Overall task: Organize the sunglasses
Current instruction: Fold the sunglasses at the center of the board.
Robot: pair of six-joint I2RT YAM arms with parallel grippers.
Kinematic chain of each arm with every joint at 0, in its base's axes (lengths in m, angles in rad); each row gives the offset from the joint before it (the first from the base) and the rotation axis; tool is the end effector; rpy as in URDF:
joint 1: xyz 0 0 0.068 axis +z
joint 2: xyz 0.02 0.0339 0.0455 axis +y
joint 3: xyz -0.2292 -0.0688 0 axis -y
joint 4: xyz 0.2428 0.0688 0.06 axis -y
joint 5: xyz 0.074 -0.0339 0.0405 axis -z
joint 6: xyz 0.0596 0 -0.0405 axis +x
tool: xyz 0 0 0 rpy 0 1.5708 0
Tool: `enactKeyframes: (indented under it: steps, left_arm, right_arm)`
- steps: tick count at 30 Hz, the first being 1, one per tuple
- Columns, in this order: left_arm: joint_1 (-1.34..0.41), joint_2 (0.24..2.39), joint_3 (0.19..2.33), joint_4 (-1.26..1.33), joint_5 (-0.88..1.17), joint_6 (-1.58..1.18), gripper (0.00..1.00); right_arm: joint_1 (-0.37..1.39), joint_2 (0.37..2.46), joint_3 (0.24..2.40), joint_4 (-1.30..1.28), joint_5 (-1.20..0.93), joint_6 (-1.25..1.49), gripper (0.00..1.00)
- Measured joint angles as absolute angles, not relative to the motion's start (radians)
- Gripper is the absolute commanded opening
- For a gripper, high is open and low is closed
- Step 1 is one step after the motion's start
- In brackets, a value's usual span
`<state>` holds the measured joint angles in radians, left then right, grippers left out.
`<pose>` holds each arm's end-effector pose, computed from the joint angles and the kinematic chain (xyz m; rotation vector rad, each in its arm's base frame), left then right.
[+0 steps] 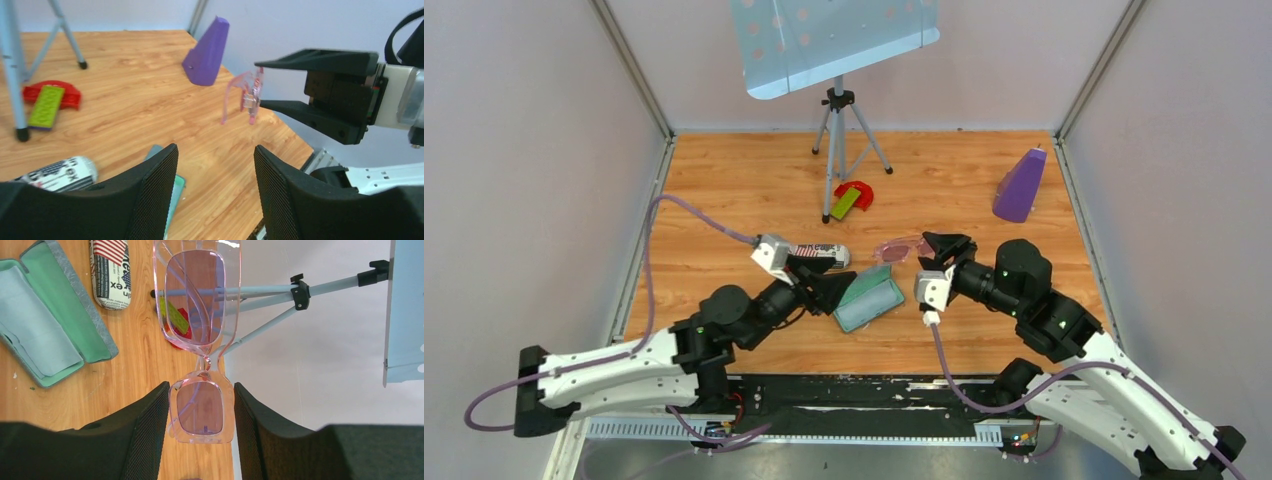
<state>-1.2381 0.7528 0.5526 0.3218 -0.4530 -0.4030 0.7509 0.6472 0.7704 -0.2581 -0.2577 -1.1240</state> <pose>0.0995 -0.2082 0.2962 0.2502 1.5228 -0.9995 0.1367 0.1484 0.3234 -1.4761 0.8464 -0.0586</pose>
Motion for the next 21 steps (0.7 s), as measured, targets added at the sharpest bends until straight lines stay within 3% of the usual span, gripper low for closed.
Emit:
enactKeyframes:
  steps: [10,21]
  left_arm:
    - [-1.238,0.29,0.567,-0.144,-0.704,-0.328,0.63]
    - [-1.238,0.216,0.631,-0.348,-0.834,-0.227,0.63]
  right_arm:
    - [0.751,0.695,0.769,-0.424,-0.353,-1.147,0.22]
    - [0.752,0.856,0.764,-0.516,-0.474,-1.225,0.21]
